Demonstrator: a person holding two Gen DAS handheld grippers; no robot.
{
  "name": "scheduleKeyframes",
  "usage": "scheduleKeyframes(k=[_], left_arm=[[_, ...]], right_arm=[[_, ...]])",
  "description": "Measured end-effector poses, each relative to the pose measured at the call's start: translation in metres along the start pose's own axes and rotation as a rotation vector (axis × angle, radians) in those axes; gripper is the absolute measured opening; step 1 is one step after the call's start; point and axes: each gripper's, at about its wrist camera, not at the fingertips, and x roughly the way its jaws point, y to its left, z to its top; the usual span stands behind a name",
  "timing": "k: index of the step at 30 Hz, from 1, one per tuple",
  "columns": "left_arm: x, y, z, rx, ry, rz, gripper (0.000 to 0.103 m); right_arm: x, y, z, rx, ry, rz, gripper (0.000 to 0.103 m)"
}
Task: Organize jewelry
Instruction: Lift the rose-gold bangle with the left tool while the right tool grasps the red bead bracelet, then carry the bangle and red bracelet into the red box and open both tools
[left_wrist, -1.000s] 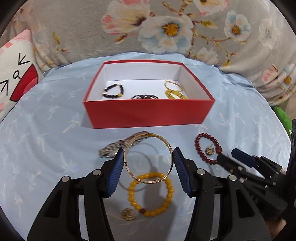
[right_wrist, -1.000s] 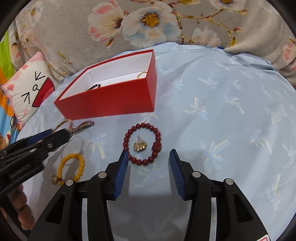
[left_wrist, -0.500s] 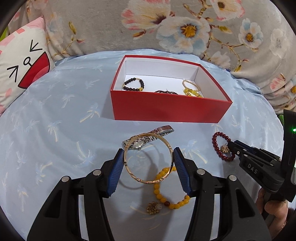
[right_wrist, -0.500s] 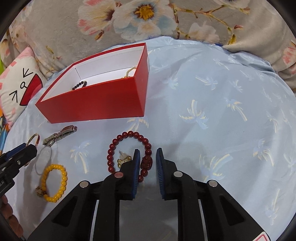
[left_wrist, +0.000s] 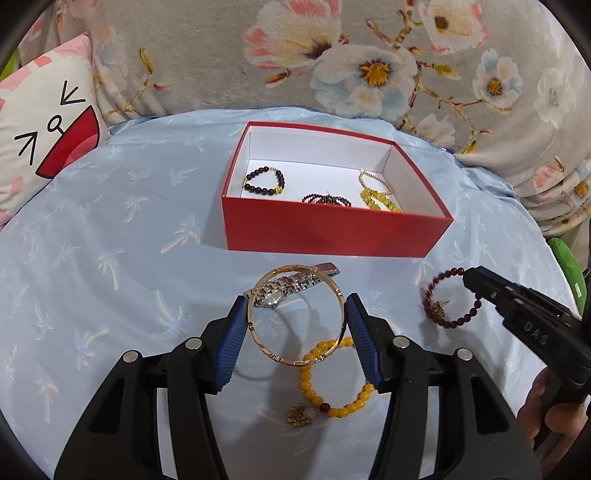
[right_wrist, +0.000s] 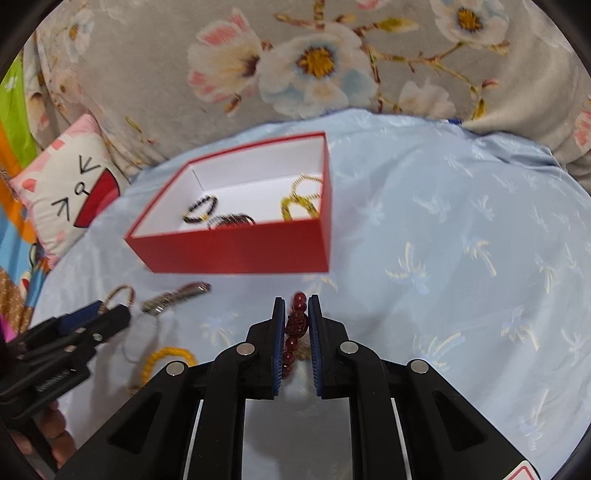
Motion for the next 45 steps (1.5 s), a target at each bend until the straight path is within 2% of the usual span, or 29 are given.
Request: scheduleKeyframes(k=[8,18,27,31,45], left_arm=[[-0.016,0.000,0.019,0.017,-0.031,-0.007,0.052],[-0.012,0.001,0.073,0.063,-0.090,0.005,0.052],[0.030,-0.003,0.132,0.086,-0.124,0.037,0.052],[0.058,-0.004,0.148,0.083,-0.103,0.042,0.052],[0.134,-0.007,0.159,0.084,-0.014,0.088,0.052]], right_arm=[[-0.031,0.020,0.028,-0.037,-0.070,0.048,0.012],[-0.025,0.033,0.074,-0.066,-0.107,0.092,0.012],[0.020,0.042,0.129,-0.071,-0.112,0.105,0.012],[0.045,0.044,0.140,-0.067,-0.098,0.106,0.012],[0.121,0.032,0.152,-0.027,-0.011,0.087,0.012]])
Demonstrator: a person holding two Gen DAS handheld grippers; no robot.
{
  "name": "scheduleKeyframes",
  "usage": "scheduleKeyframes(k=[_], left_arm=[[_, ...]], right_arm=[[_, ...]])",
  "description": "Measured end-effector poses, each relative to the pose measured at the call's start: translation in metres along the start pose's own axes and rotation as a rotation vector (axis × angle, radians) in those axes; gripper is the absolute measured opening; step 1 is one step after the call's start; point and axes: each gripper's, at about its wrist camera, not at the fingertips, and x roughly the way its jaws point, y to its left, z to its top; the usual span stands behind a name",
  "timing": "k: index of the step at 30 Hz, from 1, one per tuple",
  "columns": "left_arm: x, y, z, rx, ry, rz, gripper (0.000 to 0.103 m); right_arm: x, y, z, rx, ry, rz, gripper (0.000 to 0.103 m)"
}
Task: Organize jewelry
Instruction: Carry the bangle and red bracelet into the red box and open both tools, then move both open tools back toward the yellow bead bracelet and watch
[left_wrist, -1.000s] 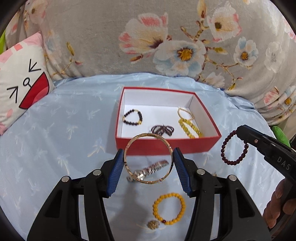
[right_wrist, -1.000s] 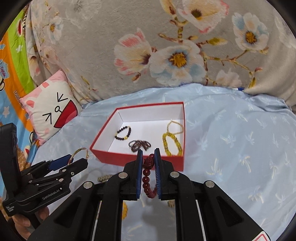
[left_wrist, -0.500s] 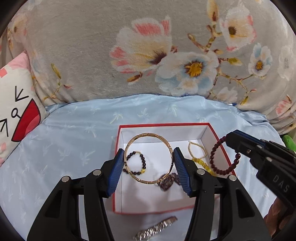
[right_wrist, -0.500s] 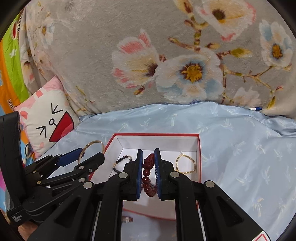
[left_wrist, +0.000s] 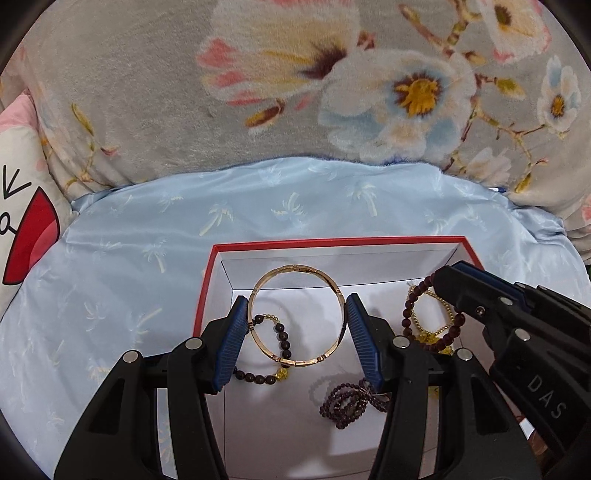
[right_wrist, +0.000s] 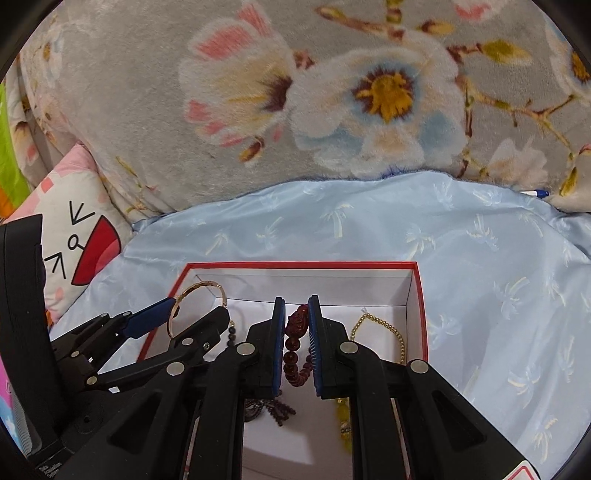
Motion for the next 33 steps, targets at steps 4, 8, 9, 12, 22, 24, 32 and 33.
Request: scheduleKeyframes(k=[4,8,9,12,22,24,32,33], left_arm=[[0.010,-0.005,-0.001,0.011,0.016,-0.005,0.052],[0.016,-0.008,-0.002,0.009,0.028,-0.003,0.052],[0.017,-0.008,-0.002,0.003,0.034,-0.002,0.052],[0.017,-0.005,-0.001,-0.014,0.027,0.021,0.070],[-0.014,0.013,-0.006,-0.064,-0.009,0.033,0.076],[-0.026,0.017,-0.012,-0.068,-0.014,0.029,0.076],[-0.079,0.022,-0.056,-0.051,-0.031,0.016,0.076],[-0.084,0.021,-0.063,-0.042,-0.029,0.014,0.077]], right_arm=[[0.011,-0.005,0.002,0.010,0.016,-0.009,0.012],[0.017,-0.007,0.003,0.011,0.024,-0.013,0.013],[0.018,-0.007,0.004,0.013,0.027,-0.010,0.013],[0.015,-0.007,0.006,0.008,0.014,-0.018,0.017],[-0.023,-0.005,0.000,-0.001,-0.047,-0.029,0.041],[-0.035,-0.005,-0.006,-0.006,-0.053,-0.029,0.041],[-0.083,-0.001,-0.055,-0.034,-0.054,-0.046,0.045],[-0.087,-0.001,-0.062,-0.040,-0.048,-0.055,0.045]])
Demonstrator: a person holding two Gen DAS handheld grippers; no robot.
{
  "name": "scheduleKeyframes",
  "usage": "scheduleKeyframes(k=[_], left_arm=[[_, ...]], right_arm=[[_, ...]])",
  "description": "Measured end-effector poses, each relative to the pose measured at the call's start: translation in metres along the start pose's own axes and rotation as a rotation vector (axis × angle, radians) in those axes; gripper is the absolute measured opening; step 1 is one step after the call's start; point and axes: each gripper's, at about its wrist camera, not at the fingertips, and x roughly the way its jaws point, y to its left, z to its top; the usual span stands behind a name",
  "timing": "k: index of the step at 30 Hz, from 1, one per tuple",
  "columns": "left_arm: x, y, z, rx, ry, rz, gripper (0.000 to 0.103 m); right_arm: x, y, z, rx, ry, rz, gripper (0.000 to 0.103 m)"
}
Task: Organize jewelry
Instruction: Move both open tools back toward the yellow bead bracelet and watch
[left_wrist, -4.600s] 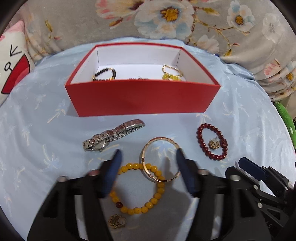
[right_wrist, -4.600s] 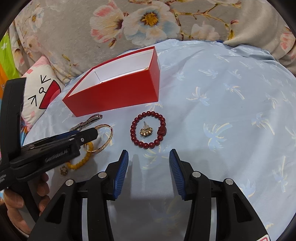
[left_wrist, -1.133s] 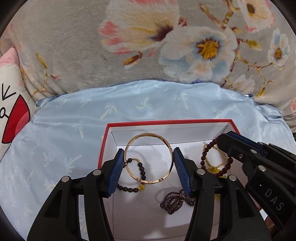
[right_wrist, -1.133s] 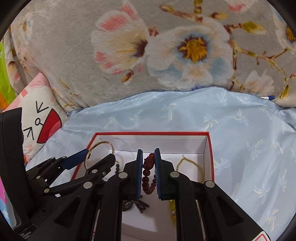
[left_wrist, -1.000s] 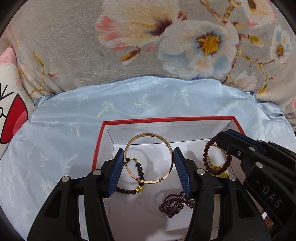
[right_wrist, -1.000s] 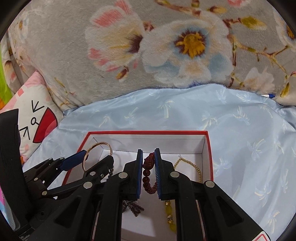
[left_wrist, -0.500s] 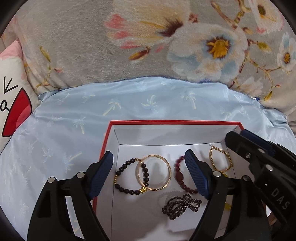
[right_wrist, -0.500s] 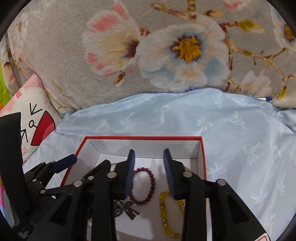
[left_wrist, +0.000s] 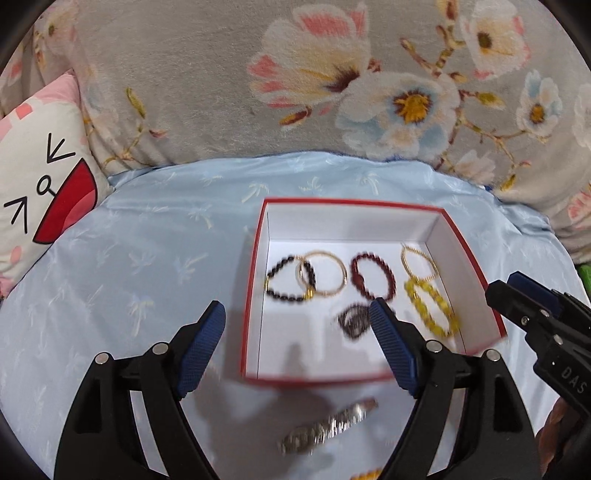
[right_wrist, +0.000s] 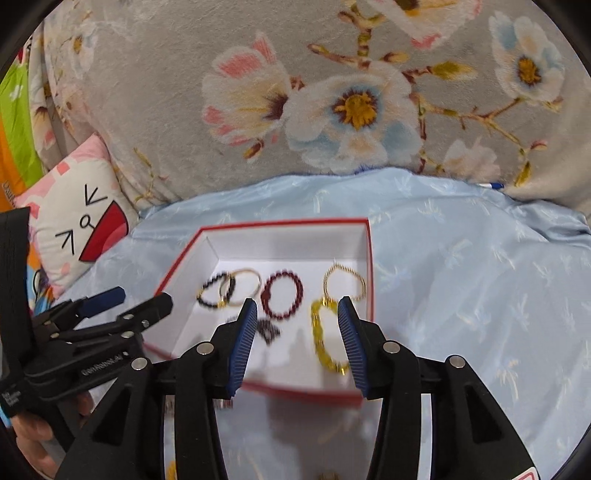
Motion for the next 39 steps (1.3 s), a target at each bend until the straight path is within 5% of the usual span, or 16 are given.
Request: scheduleKeyframes(k=[21,35,39], left_arm=[[-0.043,-0.023,-0.131,0.034,0.112,-0.045,0.086],[-0.030,-0.034,-0.145,0.070,0.116,0.008,0.054],[-0.030,-0.036,-0.144,0.082,0.107,0.002,0.035]], right_arm=[[-0.049,-0.024,-0.139,0.129,0.139,-0.014,0.045],[-0.051,-0.022,-0.159,0.128,0.151,-0.022,0.045],[-0.050,-0.020,-0.159,0.118,0.149,-0.026,0.045]])
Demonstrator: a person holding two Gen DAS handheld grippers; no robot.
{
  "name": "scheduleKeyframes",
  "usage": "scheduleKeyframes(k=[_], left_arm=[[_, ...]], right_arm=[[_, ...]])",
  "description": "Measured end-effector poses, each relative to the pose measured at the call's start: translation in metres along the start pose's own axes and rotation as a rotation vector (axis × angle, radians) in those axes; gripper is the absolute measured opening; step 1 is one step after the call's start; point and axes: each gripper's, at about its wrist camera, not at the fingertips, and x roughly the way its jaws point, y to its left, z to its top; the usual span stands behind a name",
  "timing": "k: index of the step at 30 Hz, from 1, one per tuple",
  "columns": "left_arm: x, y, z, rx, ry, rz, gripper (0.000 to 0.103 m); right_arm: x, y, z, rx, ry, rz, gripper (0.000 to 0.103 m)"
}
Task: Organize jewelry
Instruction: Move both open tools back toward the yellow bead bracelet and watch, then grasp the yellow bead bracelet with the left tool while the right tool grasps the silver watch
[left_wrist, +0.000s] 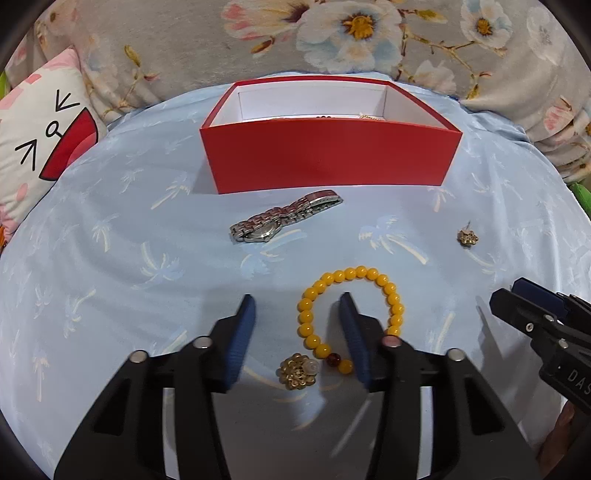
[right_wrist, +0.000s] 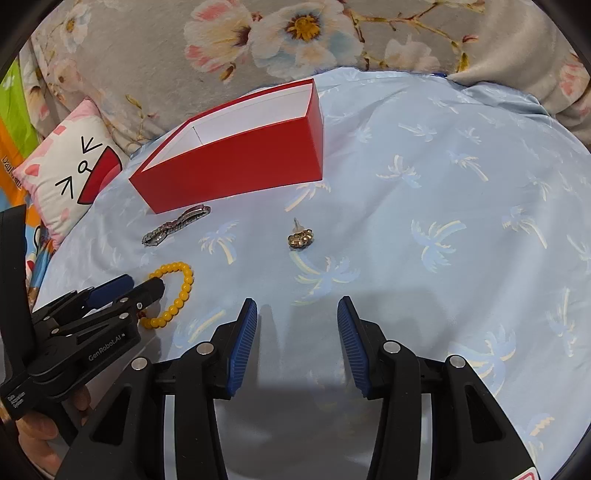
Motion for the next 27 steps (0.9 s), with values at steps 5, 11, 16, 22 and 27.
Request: scheduleKeyframes(k=[5,11,16,22,27], left_arm=[[-0.001,0.000,0.002,-0.001,0.003,-0.044,0.007],[-0.015,0.005,0.009,-0.033,-0.019,-0.102,0.007],[-0.035,0.019,0.023,-0.078,-0.062,-0.135,0.007],[-0.056,0.049,0.039,-0.143,-0.119,-0.101,0.007],[-0.053,0.079,0.038,-0.199,-0.114,-0.053,0.007]], right_arm=[[0.000,0.003,-0.001,-0.014,-0.002,-0.009,0.046],[0.000,0.003,-0.001,-0.018,-0.001,-0.009,0.046],[0.000,0.006,0.002,-0.009,0.005,0.026,0.046],[0.003,0.033,0.015,-0.069,0.000,0.080,0.046],[0.012,0.070,0.025,-0.143,-0.001,0.130,0.046]])
